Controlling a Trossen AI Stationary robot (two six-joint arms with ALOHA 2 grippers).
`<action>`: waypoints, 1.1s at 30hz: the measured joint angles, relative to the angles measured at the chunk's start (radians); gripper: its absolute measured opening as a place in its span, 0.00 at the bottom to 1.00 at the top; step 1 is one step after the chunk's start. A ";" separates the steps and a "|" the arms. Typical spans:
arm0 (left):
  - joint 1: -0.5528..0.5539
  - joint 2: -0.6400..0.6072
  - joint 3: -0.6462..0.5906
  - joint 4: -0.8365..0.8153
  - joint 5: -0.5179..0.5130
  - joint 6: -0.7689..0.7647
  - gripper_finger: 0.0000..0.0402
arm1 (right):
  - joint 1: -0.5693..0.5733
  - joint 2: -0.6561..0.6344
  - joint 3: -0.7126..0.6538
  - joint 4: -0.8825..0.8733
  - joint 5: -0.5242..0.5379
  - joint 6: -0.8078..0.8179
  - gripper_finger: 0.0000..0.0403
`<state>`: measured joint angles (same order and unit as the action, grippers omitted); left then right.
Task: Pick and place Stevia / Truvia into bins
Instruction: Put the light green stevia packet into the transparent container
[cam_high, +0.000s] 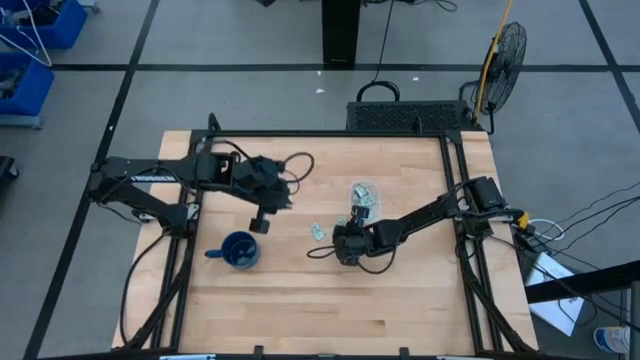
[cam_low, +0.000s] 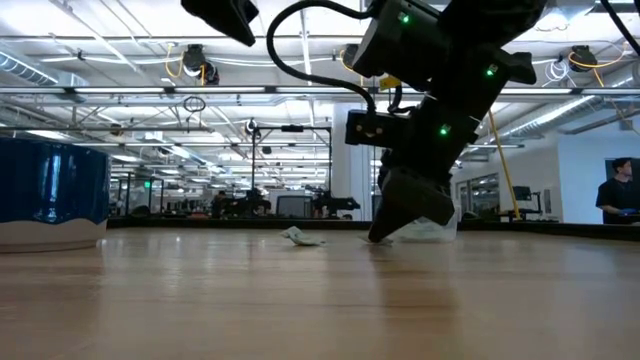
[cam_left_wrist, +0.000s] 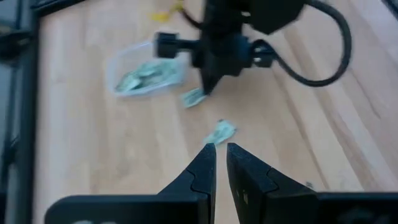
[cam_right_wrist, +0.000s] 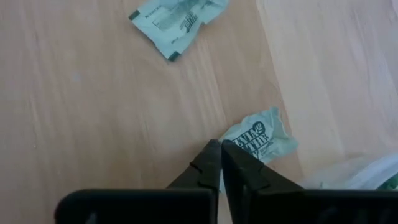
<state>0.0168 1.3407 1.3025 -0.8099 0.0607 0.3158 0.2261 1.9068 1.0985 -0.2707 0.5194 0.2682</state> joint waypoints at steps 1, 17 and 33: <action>-0.006 0.000 -0.026 0.029 0.010 0.006 0.12 | 0.003 0.000 0.000 0.007 0.000 -0.004 0.01; -0.040 0.001 -0.475 0.614 -0.009 -0.155 0.12 | 0.055 -0.285 0.014 -0.152 0.173 -0.005 0.00; -0.039 0.133 -0.645 1.052 -0.124 -0.597 0.12 | -0.146 -0.443 -0.416 0.278 0.065 0.035 0.03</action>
<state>-0.0220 1.4735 0.6570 0.2421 -0.0629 -0.2807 0.0797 1.4637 0.6824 0.0069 0.5849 0.3029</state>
